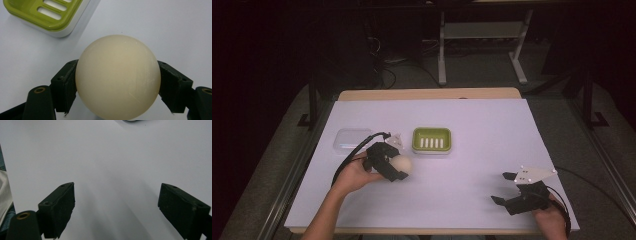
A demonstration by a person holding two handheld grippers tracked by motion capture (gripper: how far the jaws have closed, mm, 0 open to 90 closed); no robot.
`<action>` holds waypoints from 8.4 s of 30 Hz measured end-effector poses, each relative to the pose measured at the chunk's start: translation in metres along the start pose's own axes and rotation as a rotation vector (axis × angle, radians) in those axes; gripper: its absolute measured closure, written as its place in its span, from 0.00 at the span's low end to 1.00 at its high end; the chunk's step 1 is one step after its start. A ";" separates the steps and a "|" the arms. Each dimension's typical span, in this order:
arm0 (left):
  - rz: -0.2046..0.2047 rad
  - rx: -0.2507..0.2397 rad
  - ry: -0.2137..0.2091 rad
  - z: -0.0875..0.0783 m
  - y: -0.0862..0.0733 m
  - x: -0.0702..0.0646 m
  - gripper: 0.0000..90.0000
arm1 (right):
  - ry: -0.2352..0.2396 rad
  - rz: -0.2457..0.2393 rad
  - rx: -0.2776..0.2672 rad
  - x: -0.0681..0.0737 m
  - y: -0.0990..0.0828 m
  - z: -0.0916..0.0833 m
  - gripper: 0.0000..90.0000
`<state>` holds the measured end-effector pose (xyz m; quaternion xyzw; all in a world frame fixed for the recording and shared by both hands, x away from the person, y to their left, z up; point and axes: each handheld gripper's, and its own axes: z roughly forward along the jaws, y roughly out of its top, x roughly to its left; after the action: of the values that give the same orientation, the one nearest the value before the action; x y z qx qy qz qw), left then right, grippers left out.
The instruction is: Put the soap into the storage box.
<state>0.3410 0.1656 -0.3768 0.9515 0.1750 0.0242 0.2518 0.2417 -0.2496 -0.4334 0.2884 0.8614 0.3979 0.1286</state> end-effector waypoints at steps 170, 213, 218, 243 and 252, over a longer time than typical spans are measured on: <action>-0.063 0.024 -0.013 0.084 0.108 0.081 0.28 | 0.021 0.000 -0.025 -0.005 0.002 0.000 0.15; -0.034 -0.009 0.012 0.069 0.108 0.079 0.30 | 0.025 -0.017 -0.023 -0.004 0.003 0.001 0.15; -0.034 -0.024 0.004 0.064 0.108 0.077 0.28 | 0.028 -0.009 -0.017 -0.003 0.004 0.002 0.15; -0.031 -0.096 0.007 0.032 0.083 0.058 0.25 | 0.021 -0.003 -0.014 -0.004 0.001 0.001 0.15; -0.039 -0.110 0.014 0.026 0.067 0.046 0.25 | 0.017 -0.008 0.000 -0.002 0.003 0.004 0.15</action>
<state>0.4093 0.1150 -0.3687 0.9324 0.1939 0.0356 0.3029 0.2461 -0.2470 -0.4338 0.2818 0.8635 0.3998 0.1229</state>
